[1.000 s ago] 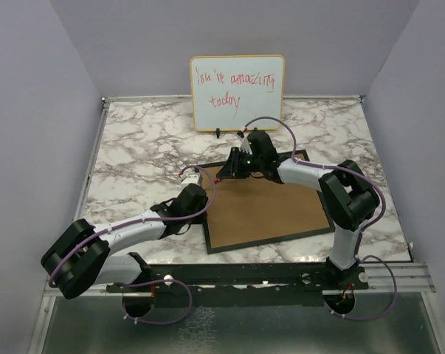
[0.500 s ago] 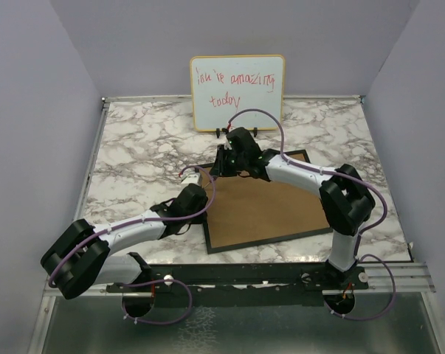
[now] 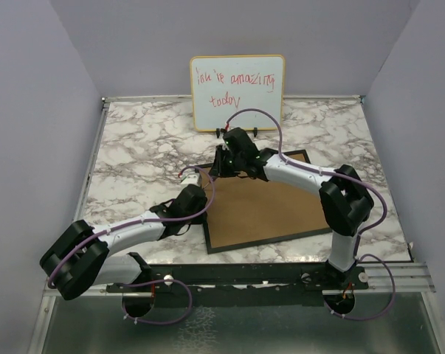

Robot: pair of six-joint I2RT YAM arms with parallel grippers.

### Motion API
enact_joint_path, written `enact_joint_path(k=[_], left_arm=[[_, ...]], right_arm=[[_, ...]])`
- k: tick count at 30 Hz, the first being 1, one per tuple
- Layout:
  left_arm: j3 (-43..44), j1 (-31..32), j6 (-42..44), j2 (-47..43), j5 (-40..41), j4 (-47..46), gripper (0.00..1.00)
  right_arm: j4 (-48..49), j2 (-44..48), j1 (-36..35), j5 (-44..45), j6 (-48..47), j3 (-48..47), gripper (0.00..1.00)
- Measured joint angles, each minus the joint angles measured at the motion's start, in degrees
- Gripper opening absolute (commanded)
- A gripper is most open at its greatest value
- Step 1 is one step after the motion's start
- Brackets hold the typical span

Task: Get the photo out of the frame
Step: Release the photo frame item from the photo frame.

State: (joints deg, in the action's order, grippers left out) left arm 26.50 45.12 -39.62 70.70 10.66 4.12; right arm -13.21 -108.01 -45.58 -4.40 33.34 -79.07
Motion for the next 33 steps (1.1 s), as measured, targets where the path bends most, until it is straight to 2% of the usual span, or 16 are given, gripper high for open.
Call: enact_joint_path(k=[10, 15, 23, 33], left_arm=[[-0.7, 0.1, -0.2, -0.5, 0.0, -0.9, 0.0], [-0.7, 0.6, -0.1, -0.5, -0.2, -1.0, 0.0], [-0.7, 0.7, 0.0, -0.5, -0.3, -1.0, 0.0], [-0.7, 0.7, 0.0, -0.5, -0.3, -1.0, 0.0]], right_arm=[[17.2, 0.9, 10.3, -18.4, 8.4, 14.2, 0.01], [22.4, 0.9, 12.9, -25.0, 10.2, 18.3, 0.01], [25.4, 0.9, 13.1, -26.3, 11.2, 20.2, 0.01], [25.2, 1.0, 13.0, -23.3, 13.0, 20.2, 0.0]])
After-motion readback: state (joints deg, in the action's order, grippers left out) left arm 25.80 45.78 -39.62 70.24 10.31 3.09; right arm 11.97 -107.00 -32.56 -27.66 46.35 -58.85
